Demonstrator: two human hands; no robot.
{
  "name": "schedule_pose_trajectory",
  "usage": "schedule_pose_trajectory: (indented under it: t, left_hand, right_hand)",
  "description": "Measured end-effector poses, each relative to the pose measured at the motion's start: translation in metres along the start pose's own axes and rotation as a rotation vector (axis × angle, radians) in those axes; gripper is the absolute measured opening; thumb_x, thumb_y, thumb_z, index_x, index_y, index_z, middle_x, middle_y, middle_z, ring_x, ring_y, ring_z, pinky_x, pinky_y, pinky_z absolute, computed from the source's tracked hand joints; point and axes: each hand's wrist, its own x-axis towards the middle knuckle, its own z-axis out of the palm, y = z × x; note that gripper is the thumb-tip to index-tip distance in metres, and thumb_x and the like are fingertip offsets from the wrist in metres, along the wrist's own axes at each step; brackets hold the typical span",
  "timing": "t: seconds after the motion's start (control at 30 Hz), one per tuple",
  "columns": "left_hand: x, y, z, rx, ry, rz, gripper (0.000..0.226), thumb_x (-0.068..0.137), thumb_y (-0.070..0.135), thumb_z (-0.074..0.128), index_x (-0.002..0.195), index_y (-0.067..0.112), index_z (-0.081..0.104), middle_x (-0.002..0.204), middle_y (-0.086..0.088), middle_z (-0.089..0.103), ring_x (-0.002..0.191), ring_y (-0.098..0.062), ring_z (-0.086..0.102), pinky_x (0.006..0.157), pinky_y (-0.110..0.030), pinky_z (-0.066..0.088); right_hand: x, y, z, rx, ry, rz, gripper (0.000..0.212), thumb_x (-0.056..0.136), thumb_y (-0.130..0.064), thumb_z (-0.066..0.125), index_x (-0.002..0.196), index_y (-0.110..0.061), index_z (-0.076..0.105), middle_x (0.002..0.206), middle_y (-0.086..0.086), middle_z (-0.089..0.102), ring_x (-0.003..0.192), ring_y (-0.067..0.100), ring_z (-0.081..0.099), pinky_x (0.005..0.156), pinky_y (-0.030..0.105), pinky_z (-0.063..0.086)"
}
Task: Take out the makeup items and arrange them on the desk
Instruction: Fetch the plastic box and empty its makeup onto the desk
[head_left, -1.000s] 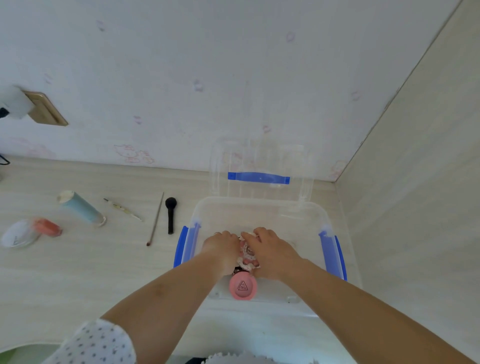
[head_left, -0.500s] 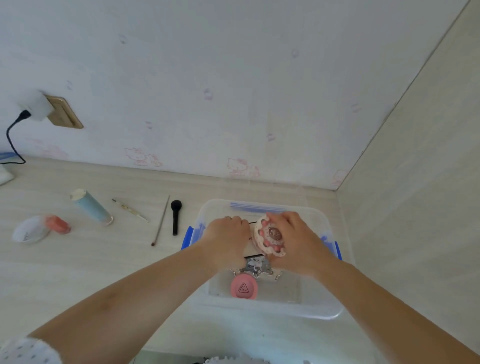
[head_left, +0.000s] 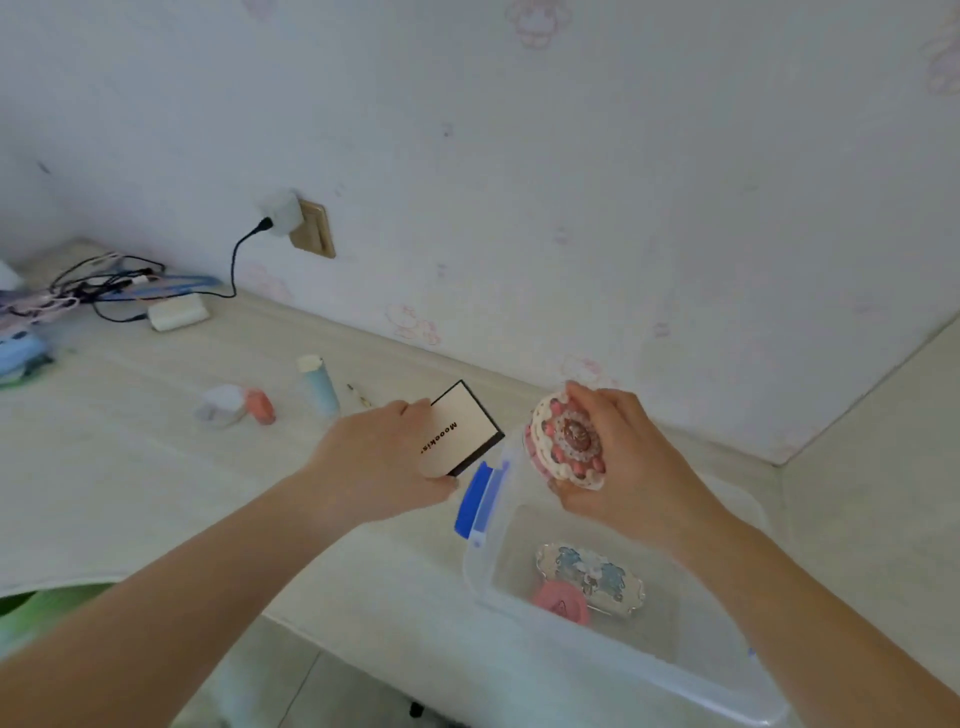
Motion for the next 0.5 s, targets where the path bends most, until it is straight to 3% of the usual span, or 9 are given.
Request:
schedule_pose_trajectory:
  t: [0.13, 0.27, 0.5]
  left_hand:
    - [-0.018, -0.065, 0.013, -0.019, -0.057, -0.192, 0.055, 0.075, 0.058, 0.057, 0.112, 0.021, 0.042, 0.105, 0.002, 0.054, 0.101, -0.022, 0.058, 0.072, -0.030, 0.037]
    - [-0.037, -0.134, 0.037, -0.053, -0.121, -0.371, 0.053, 0.075, 0.057, 0.058, 0.110, 0.020, 0.044, 0.102, 0.003, 0.052, 0.101, -0.021, 0.057, 0.073, -0.029, 0.037]
    - [-0.050, -0.221, 0.081, -0.083, -0.231, -0.564, 0.061, 0.077, 0.056, 0.058, 0.120, 0.016, 0.044, 0.115, -0.003, 0.054, 0.108, -0.023, 0.055, 0.084, -0.032, 0.044]
  right_hand:
    - [0.029, -0.039, 0.028, -0.010, -0.052, -0.118, 0.096, 0.072, -0.041, 0.073, 0.147, -0.031, 0.014, 0.138, -0.008, 0.025, 0.125, 0.008, 0.039, 0.096, 0.018, 0.040]
    - [0.064, -0.080, 0.071, -0.043, -0.190, -0.187, 0.100, 0.071, -0.044, 0.072, 0.148, -0.030, 0.010, 0.139, -0.004, 0.024, 0.127, 0.013, 0.038, 0.097, 0.021, 0.038]
    - [0.125, -0.129, 0.155, -0.162, -0.457, -0.192, 0.105, 0.073, -0.045, 0.072, 0.149, -0.028, 0.001, 0.142, 0.004, 0.024, 0.128, 0.022, 0.039, 0.098, 0.033, 0.043]
